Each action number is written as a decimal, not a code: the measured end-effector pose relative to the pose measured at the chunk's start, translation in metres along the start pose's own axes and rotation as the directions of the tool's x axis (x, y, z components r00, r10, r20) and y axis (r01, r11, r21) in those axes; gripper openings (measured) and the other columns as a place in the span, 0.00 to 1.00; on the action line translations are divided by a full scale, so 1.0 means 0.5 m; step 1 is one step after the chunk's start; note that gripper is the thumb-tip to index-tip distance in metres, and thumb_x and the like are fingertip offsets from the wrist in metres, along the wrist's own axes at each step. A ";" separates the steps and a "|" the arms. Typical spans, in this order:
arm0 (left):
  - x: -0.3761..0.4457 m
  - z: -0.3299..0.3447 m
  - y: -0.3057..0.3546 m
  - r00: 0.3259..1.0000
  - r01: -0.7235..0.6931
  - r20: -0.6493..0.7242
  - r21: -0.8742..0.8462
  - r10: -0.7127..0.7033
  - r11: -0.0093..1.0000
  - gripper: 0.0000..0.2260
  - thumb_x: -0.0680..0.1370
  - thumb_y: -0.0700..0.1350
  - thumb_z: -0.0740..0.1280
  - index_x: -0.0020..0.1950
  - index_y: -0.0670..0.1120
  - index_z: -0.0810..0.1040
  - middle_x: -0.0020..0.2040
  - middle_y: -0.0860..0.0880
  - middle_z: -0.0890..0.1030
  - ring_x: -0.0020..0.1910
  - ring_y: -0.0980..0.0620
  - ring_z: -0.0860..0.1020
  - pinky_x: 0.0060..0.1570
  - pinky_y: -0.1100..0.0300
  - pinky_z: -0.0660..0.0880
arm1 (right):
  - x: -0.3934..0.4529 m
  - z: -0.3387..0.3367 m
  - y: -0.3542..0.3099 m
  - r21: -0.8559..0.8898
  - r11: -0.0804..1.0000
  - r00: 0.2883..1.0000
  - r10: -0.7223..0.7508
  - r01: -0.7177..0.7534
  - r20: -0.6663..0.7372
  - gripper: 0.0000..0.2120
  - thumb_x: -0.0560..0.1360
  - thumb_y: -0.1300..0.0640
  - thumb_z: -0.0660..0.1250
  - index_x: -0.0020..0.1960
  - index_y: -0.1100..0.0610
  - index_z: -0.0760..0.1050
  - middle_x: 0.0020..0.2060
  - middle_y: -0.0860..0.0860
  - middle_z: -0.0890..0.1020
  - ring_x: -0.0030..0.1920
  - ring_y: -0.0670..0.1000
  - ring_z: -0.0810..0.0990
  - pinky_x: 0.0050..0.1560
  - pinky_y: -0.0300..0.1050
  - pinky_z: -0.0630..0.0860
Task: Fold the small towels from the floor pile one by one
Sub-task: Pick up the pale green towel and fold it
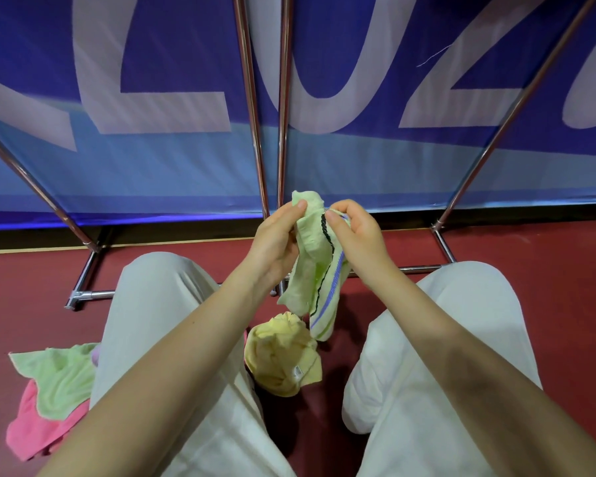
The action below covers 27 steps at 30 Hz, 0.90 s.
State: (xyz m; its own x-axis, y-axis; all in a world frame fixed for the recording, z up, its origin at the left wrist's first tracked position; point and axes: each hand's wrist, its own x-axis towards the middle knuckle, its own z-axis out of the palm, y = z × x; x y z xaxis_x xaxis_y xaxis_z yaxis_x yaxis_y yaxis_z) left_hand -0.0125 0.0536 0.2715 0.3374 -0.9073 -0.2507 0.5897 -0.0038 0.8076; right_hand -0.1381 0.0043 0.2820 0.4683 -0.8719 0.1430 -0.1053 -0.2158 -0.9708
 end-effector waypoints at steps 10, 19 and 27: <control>-0.029 0.047 -0.039 0.997 -0.070 0.030 -0.025 0.071 0.997 0.10 0.81 0.41 0.60 0.51 0.43 0.81 0.46 0.46 0.83 0.45 0.53 0.82 0.44 0.64 0.78 | 0.000 0.001 -0.005 0.090 0.996 0.993 0.028 -0.018 -0.111 0.08 0.80 0.59 0.60 0.42 0.54 0.71 0.35 0.48 0.75 0.37 0.45 0.73 0.40 0.39 0.71; -0.044 0.071 -0.064 0.999 -0.037 -0.022 -0.174 0.033 0.984 0.13 0.83 0.46 0.58 0.52 0.42 0.80 0.44 0.48 0.85 0.43 0.54 0.83 0.42 0.63 0.79 | 0.006 0.009 0.018 0.179 0.979 0.969 0.130 -0.093 -0.208 0.07 0.80 0.58 0.60 0.43 0.55 0.71 0.37 0.52 0.76 0.40 0.49 0.73 0.44 0.45 0.72; -0.039 0.079 -0.066 0.983 -0.179 -0.047 -0.041 0.177 0.983 0.09 0.81 0.39 0.62 0.54 0.43 0.81 0.47 0.44 0.83 0.46 0.49 0.81 0.49 0.56 0.79 | 0.003 0.005 0.014 0.300 0.950 0.979 0.138 -0.088 -0.148 0.07 0.81 0.60 0.59 0.44 0.56 0.71 0.36 0.51 0.76 0.37 0.47 0.75 0.42 0.41 0.73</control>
State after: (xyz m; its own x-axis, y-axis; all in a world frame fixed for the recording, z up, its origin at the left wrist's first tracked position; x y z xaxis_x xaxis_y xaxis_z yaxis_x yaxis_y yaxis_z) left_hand -0.0675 0.0549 0.2711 0.4708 -0.8728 -0.1286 0.5497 0.1761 0.8166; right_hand -0.1362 0.0026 0.2749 0.3142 -0.9487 0.0351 0.1217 0.0036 -0.9926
